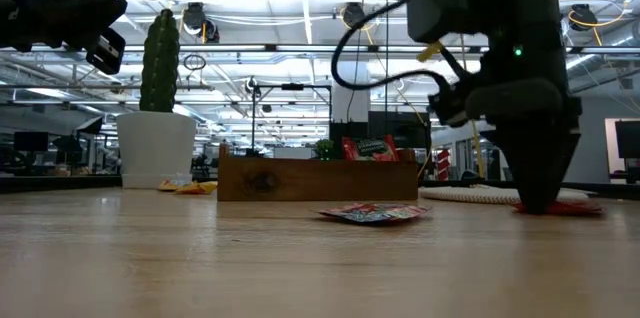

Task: Pick & Place Tea
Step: Put the red tea bag into the right section of the wooden organizer

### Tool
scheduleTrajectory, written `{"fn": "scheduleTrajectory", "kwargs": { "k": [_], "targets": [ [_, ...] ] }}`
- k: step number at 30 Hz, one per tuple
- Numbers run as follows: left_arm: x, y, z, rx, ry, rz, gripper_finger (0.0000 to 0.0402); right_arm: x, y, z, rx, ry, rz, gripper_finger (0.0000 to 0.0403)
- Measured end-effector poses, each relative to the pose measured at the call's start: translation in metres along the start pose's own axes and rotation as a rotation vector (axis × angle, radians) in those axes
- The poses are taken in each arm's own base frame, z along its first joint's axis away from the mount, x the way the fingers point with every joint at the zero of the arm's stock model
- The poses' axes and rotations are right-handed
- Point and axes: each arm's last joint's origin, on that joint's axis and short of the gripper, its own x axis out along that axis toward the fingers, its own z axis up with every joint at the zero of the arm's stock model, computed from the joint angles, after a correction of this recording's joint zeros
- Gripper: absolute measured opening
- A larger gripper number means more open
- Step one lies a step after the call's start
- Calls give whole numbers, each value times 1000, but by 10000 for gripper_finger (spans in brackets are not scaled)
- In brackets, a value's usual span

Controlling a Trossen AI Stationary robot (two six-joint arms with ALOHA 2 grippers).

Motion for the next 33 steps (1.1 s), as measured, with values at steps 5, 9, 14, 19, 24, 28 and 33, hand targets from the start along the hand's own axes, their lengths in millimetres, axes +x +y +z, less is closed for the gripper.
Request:
{"fn": "scheduleTrajectory", "kwargs": {
  "k": [5, 9, 14, 19, 24, 28, 33],
  "targets": [
    [0, 0, 0, 0, 0, 0, 58, 19, -8, -11, 23, 18, 14, 243],
    [0, 0, 0, 0, 0, 0, 58, 26, -12, -17, 36, 31, -11, 231],
    [0, 0, 0, 0, 0, 0, 58, 25, -7, -22, 12, 46, -2, 168],
    [0, 0, 0, 0, 0, 0, 58, 13, 10, -25, -33, 46, 66, 57],
    [0, 0, 0, 0, 0, 0, 58, -8, 35, -27, -122, -52, 111, 19],
    [0, 0, 0, 0, 0, 0, 58, -34, 52, -28, -217, -217, 86, 15],
    [0, 0, 0, 0, 0, 0, 58, -68, 53, -30, -375, -483, -186, 15]
  ]
}}
